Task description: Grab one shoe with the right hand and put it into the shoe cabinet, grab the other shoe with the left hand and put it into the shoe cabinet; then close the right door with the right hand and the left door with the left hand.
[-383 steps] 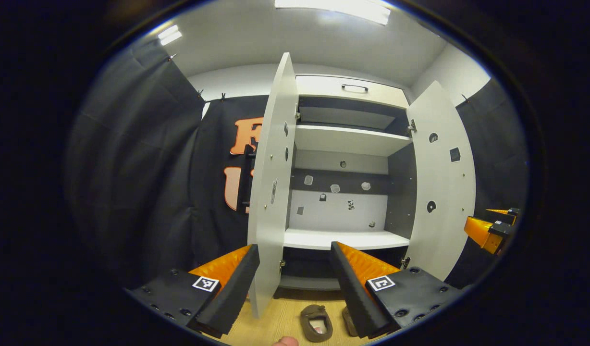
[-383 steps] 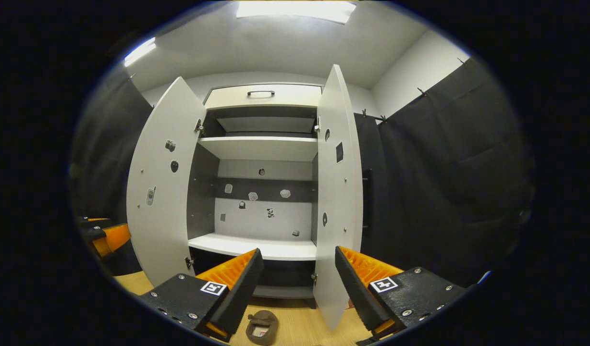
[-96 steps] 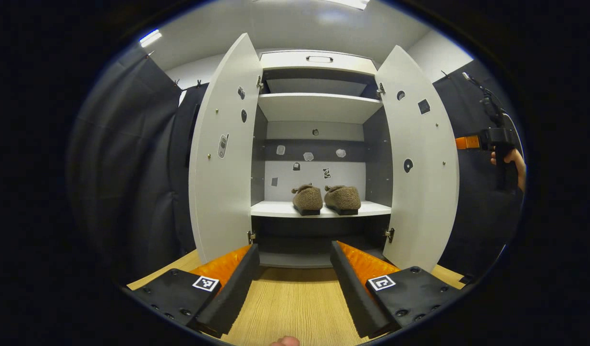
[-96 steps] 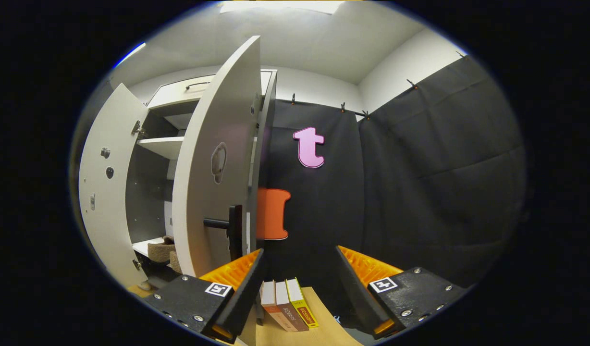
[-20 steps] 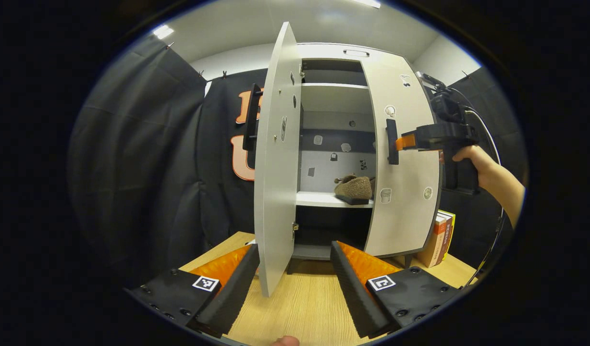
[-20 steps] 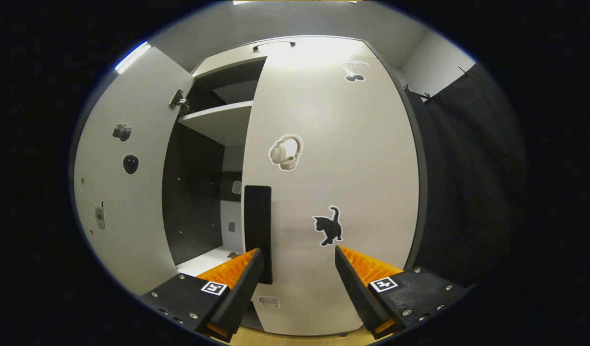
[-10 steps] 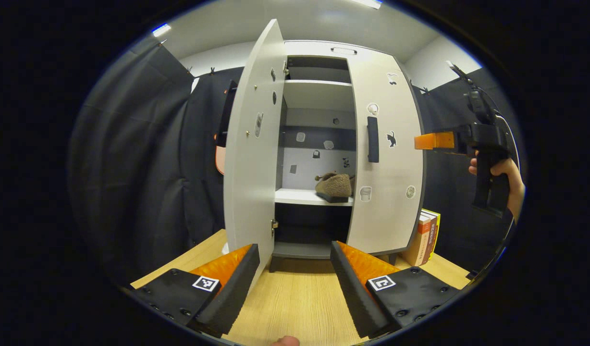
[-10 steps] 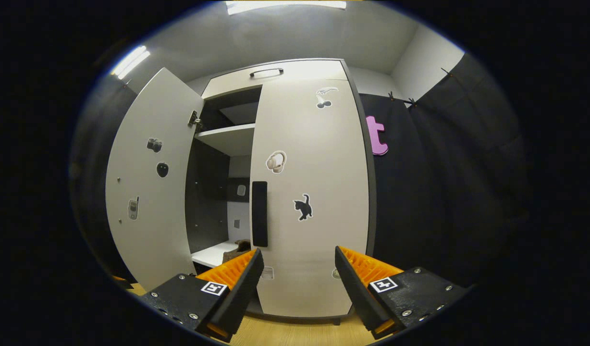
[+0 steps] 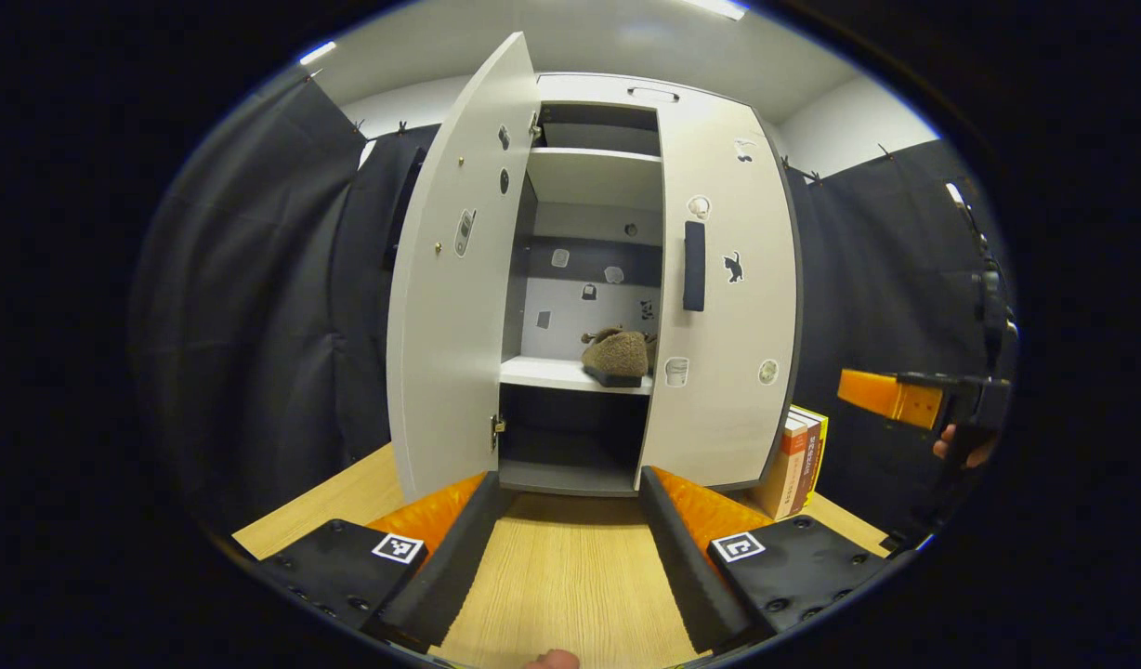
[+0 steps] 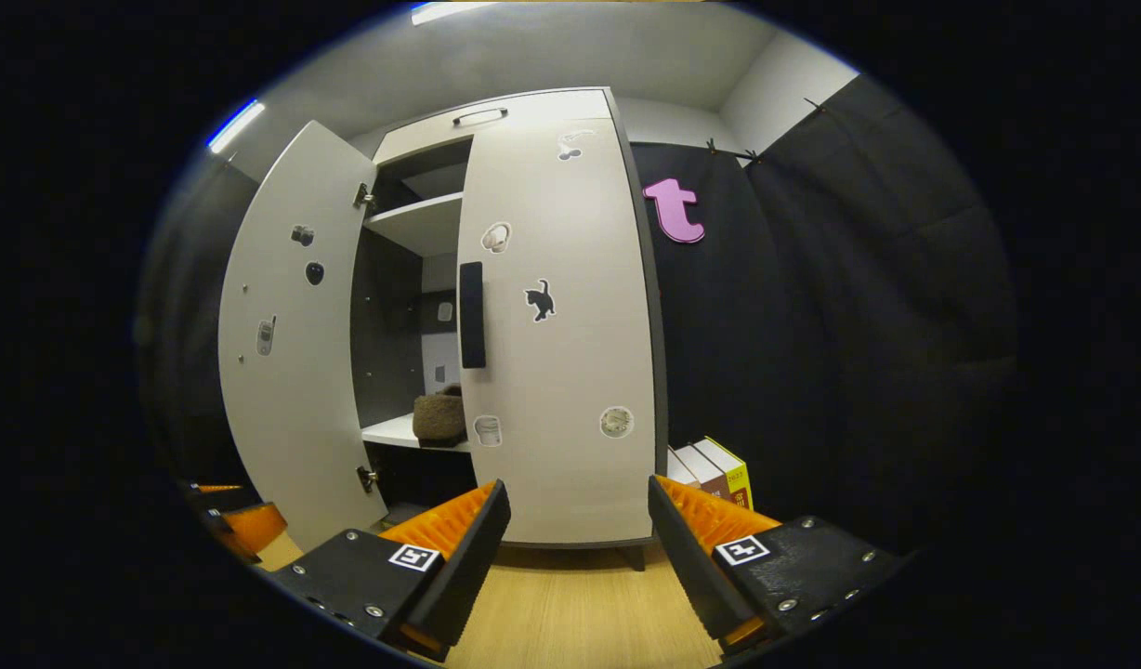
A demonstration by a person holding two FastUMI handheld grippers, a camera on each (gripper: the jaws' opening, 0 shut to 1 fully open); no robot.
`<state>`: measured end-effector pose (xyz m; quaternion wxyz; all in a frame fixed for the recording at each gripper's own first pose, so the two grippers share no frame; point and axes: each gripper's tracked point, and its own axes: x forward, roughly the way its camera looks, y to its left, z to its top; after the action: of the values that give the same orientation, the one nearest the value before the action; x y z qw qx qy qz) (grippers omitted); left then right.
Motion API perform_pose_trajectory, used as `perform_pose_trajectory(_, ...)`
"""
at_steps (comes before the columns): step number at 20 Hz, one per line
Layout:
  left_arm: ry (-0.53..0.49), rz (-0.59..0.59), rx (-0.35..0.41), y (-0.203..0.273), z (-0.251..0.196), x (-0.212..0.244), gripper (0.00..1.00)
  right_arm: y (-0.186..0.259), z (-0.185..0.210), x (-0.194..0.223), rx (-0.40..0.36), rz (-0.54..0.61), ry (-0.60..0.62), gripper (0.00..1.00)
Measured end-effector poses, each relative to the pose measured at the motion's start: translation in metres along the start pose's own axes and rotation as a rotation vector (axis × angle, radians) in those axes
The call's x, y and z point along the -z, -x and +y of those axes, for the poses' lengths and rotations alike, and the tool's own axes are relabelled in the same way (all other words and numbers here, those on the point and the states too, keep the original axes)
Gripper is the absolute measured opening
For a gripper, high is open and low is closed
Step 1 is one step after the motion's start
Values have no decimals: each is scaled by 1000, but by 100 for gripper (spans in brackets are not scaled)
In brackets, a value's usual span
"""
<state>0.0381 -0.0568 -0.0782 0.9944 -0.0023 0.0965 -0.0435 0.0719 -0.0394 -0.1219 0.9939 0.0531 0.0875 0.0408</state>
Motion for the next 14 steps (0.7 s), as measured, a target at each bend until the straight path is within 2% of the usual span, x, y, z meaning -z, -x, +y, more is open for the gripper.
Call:
perform_pose_trajectory(3, 15, -61, -29, 2, 11, -27, 94, 3, -11, 15, 20, 14, -1, 92)
perform_pose_trajectory(4, 26, -102, -58, 4, 21, -43, 97, 4, -12, 16, 26, 6, -4, 93)
perform_pose_trajectory(8, 37, -262, -204, 20, 87, -122, 96, 12, -12, 9, 21, -33, 6, 92)
perform_pose_trajectory(9, 29, -270, -227, 19, 103, -138, 94, 12, -11, 7, 19, -33, 1, 92)
perform_pose_trajectory(10, 21, -263, -259, 18, 123, -150, 96, 13, -9, 5, 10, -33, -11, 92)
perform_pose_trajectory(12, -5, -272, -305, 10, 157, -180, 94, 13, -7, 0, -5, -34, -27, 92)
perform_pose_trajectory(14, -55, -273, -350, -6, 184, -202, 96, 16, -9, -5, -7, -36, -23, 93)
